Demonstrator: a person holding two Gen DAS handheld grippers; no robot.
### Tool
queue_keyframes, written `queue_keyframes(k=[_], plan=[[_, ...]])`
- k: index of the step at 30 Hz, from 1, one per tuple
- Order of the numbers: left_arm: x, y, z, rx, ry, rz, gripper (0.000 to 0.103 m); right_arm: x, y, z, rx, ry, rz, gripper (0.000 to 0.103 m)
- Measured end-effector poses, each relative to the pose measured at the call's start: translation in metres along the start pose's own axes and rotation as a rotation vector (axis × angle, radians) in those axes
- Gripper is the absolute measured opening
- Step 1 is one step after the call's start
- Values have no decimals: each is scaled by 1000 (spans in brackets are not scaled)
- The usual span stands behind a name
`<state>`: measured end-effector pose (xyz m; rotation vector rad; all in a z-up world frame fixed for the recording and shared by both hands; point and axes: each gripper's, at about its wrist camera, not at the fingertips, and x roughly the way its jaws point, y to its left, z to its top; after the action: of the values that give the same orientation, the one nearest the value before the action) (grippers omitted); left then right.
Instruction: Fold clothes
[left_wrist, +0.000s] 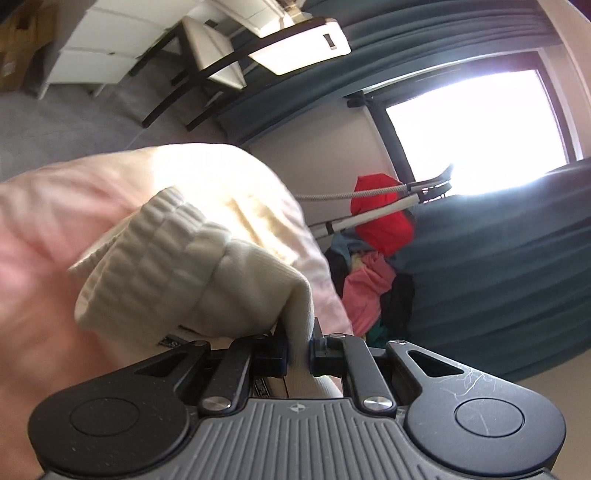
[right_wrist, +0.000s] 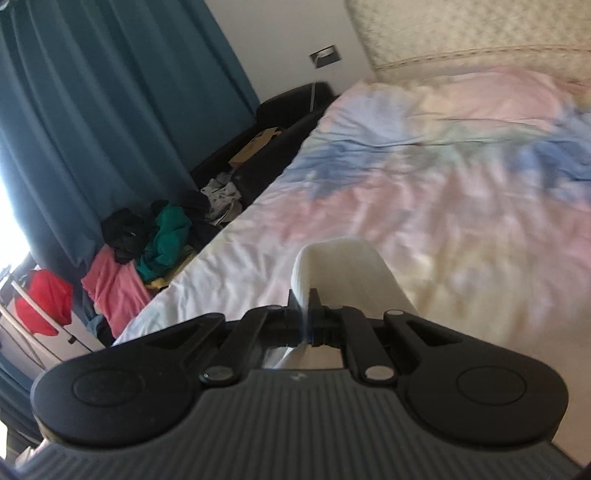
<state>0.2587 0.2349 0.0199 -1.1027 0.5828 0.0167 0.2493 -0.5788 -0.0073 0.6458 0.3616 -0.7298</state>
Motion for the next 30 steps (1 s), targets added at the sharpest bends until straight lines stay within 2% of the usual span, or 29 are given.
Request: queue_keyframes(k=[3, 7, 10, 11, 13, 15, 16, 17, 19, 21, 22, 23, 25, 27, 28, 30], plan=[[70, -19, 15, 6, 0, 40, 11, 52, 35, 1, -77, 3, -23, 6], [161, -24, 29, 57, 15, 160, 11, 116, 64, -21, -167, 22, -56, 6], [208, -16, 29, 108, 31, 220, 12, 147, 73, -41, -208, 26, -71, 11], [218, -12, 29, 118, 38, 230, 15, 154, 75, -45, -216, 23, -66, 14], [213, -7, 24, 148, 41, 205, 18, 157, 72, -49, -213, 32, -64, 28], [204, -5, 19, 177, 44, 150, 26, 156, 65, -51, -193, 44, -49, 34], [196, -5, 14, 204, 43, 131, 37, 149, 61, -51, -176, 40, -53, 39], [188, -6, 8, 234, 40, 114, 53, 143, 57, -52, -158, 35, -57, 42], [161, -8, -11, 304, 45, 94, 66, 127, 48, -53, -124, 34, -58, 42], [135, -11, -31, 374, 49, 75, 70, 106, 39, -54, -95, 29, -52, 42], [121, -9, -42, 380, 52, 62, 75, 94, 33, -54, -82, 18, -53, 43], [108, -6, -52, 382, 54, 49, 81, 81, 27, -55, -64, 6, -47, 43], [79, 11, -75, 333, 62, 13, 82, 55, 8, -58, 5, -9, -16, 46], [51, 28, -98, 281, 70, -24, 85, 31, -13, -69, 94, 3, 14, 53], [42, 41, -107, 247, 81, -26, 86, 20, -24, -79, 145, 9, 30, 65], [40, 62, -115, 181, 106, 12, 86, 1, -45, -98, 229, 27, 52, 72]])
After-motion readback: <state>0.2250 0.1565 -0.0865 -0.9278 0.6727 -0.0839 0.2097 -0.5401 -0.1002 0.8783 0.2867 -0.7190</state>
